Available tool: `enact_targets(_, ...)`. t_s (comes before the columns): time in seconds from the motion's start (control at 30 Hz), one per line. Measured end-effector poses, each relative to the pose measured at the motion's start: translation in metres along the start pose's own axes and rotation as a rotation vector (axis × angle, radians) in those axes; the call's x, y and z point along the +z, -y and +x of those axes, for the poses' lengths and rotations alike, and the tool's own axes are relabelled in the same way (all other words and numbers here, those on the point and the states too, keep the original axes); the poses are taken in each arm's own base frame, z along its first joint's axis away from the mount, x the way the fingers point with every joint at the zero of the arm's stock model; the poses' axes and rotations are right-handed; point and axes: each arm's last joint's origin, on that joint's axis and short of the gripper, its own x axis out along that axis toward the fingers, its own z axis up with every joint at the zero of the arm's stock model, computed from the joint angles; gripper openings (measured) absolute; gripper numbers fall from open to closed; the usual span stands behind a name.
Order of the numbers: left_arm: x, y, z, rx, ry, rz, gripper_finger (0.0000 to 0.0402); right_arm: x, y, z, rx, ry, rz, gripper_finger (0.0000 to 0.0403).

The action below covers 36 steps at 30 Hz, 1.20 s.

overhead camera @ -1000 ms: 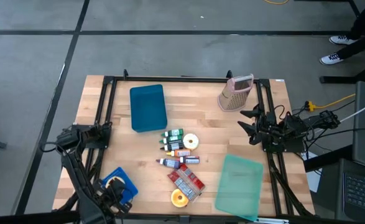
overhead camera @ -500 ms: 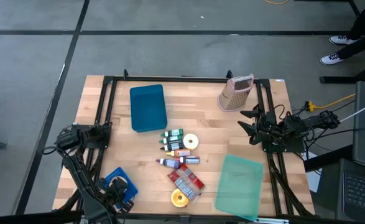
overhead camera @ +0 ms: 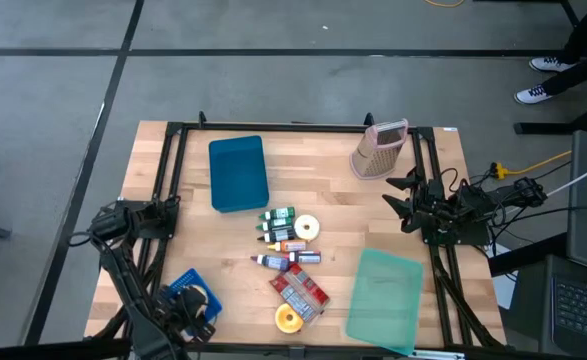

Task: Pick & Place Food Item
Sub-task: Put the top orange donut into the blue bin, then put the orange donut into the blue bin

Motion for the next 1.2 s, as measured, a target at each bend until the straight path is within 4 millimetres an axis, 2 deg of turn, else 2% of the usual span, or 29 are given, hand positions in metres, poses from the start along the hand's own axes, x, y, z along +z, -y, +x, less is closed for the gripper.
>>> enact_targets(0.2, 0.012, -0.004, -0.024, 0.059, 0.049, 0.014, 0.0252, 0.0, 0.0, 0.0, 0.0, 0.001, 0.001, 0.0254)
enact_targets(0.43, 0.022, -0.004, -0.025, 0.063, 0.133, 0.094, 0.0253, 0.0, 0.0, 0.0, 0.0, 0.001, 0.002, 0.0254)
enact_targets(0.57, 0.053, 0.009, -0.029, -0.046, 0.359, 0.169, 0.0253, 0.0, 0.0, 0.0, 0.0, 0.001, 0.009, 0.0254)
enact_targets(0.67, 0.081, 0.025, -0.036, -0.097, 0.433, 0.292, 0.0253, 0.0, 0.0, 0.0, 0.0, 0.001, 0.025, 0.0254)
enact_targets(0.77, 0.116, 0.044, -0.04, -0.171, 0.392, 0.437, 0.0252, 0.0, 0.0, 0.0, 0.0, 0.002, 0.027, 0.0254)
enact_targets(0.97, 0.173, 0.085, -0.029, -0.433, 0.302, 0.771, 0.0231, 0.0, 0.0, 0.0, -0.003, 0.002, 0.027, 0.0254)
enact_targets(1.1, 0.198, 0.101, -0.014, -0.551, 0.299, 0.938, 0.0218, 0.0, 0.0, 0.0, -0.002, 0.001, 0.026, 0.0254)
enact_targets(1.2, 0.207, 0.11, -0.003, -0.621, 0.275, 1.016, 0.0215, 0.0, 0.0, 0.0, 0.0, 0.0, 0.023, 0.0254)
